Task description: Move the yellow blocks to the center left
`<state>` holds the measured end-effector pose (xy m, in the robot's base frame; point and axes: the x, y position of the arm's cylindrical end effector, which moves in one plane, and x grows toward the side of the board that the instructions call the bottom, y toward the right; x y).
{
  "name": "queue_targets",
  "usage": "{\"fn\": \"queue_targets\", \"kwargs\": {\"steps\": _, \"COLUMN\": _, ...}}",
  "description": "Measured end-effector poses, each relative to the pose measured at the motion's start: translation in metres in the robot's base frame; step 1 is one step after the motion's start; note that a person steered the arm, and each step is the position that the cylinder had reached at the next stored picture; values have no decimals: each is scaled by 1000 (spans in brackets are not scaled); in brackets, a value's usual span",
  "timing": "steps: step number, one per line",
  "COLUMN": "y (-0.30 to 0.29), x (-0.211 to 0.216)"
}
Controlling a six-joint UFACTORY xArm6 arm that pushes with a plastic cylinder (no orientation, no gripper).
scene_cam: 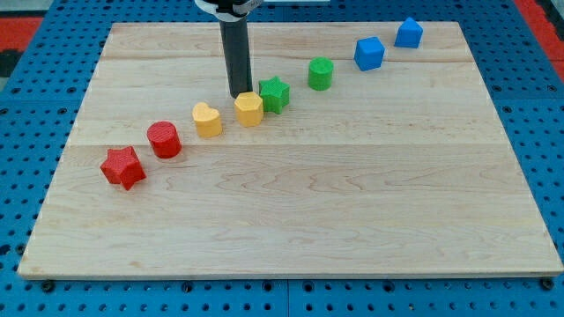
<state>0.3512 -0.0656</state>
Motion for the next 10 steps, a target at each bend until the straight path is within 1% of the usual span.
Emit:
{"fn": "queue_targets", "kwargs": {"steps": 1, "y": -20, "x": 5}}
{"fn": "queue_targets", "kwargs": {"steps": 3, "y": 21, "x": 16}}
{"fn": "queue_targets", "kwargs": {"steps": 5, "y": -61, "x": 21}}
{"fn": "queue_targets", "kwargs": {"steps": 6, "y": -70, "x": 27}}
{"fn": "queue_targets", "kwargs": {"steps": 7, "y": -70, "x": 47}}
{"fn": "queue_targets", "kwargs": {"steps": 8, "y": -69, "x": 57}}
{"fn": "queue_targets", "kwargs": {"steps": 10, "y": -31, "x": 57}}
